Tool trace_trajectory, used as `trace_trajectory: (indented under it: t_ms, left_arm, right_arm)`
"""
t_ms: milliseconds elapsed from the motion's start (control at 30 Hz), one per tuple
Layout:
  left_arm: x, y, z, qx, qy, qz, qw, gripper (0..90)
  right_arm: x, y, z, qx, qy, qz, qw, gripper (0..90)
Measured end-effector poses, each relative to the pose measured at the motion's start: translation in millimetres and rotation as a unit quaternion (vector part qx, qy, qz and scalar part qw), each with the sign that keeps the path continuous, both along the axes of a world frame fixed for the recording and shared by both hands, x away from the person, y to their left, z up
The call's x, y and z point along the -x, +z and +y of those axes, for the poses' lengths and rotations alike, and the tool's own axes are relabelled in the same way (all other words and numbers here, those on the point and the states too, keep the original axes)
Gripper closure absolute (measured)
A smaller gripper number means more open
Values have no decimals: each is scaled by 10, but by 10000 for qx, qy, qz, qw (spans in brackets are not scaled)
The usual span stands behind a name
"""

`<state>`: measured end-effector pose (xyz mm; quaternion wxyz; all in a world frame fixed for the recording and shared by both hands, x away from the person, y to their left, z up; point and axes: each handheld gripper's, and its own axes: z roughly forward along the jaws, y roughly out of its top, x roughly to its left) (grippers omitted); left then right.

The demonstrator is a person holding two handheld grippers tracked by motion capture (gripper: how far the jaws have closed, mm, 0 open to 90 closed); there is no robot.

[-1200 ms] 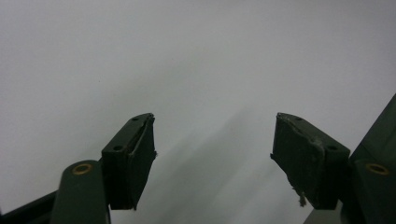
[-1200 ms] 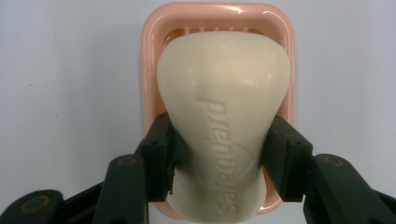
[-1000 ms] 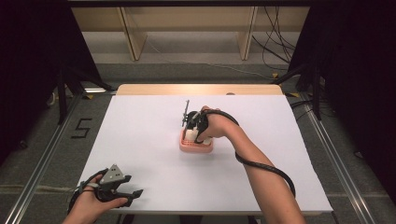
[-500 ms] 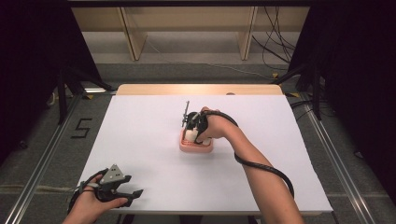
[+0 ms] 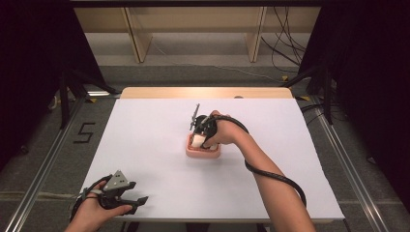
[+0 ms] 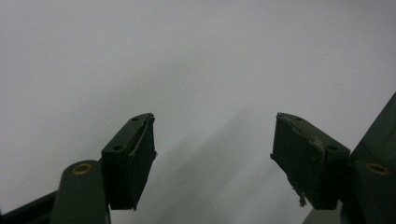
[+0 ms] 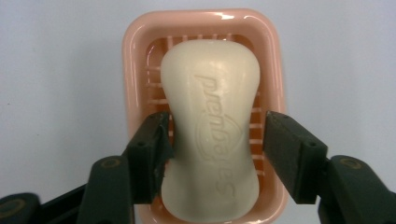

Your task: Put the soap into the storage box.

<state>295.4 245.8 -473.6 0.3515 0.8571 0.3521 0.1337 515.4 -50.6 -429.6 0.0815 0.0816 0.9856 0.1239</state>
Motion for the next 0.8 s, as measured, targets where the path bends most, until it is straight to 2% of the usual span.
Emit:
trace_trajectory:
  t_ms: [33,67,133,233,267,333,367,400,433,500,600,633,667,700,733,767,800]
  left_arm:
    - [-15,5,11,-85,-60,-88,9999,295]
    - [-3,0,2,-20,6,-21,10000,295]
    - [1,-1,0,1,24,9,10000,295]
    - [-16,3,13,-83,-64,-73,9999,295]
    - [-7,2,7,-47,-17,-46,10000,295]
    - [-22,2,17,-99,-85,-103,9999,295]
    - [12,-11,-10,79,128,76,9999,295]
    - [16,-12,-13,137,119,123,9998,295]
    - [10,-10,-7,55,126,108,9998,295]
    - [12,-10,-7,66,122,76,9999,295]
    - [8,-13,-8,51,149,70,9999,295]
    - [7,-12,-6,33,143,37,9999,295]
    - [-14,-5,11,-57,6,-45,10000,295]
    - [-3,-3,13,-41,3,36,10000,295]
    - [-4,-9,10,-10,37,21,10000,295]
    - [-22,-9,18,-76,2,-68,9999,295]
    - [-23,-12,18,-50,0,-66,10000,295]
  right_arm:
    - [27,23,-9,-24,-146,25,9999,393]
    - [39,30,-19,-51,-183,11,9998,382]
    - [56,43,-44,-88,-92,-29,9999,369]
    - [110,69,-100,-172,-282,-76,9994,353]
    - [151,84,-130,-187,-487,-76,9986,350]
    - [191,98,-185,-340,-546,-161,9978,345]
    - [210,107,-208,-340,-590,-166,9975,343]
    - [237,111,-240,-431,-618,-154,9970,343]
    - [266,116,-274,-467,-670,-168,9965,343]
    - [314,117,-361,-632,-584,-226,9960,342]
    - [422,111,-474,-712,-805,-293,9938,342]
    - [428,107,-510,-787,-693,-410,9936,341]
    - [478,99,-562,-850,-799,-453,9921,341]
    - [503,95,-593,-890,-839,-474,9914,340]
    - [528,87,-638,-948,-871,-504,9904,339]
    - [560,77,-691,-992,-881,-532,9897,339]
    - [598,67,-732,-1025,-1009,-527,9882,338]
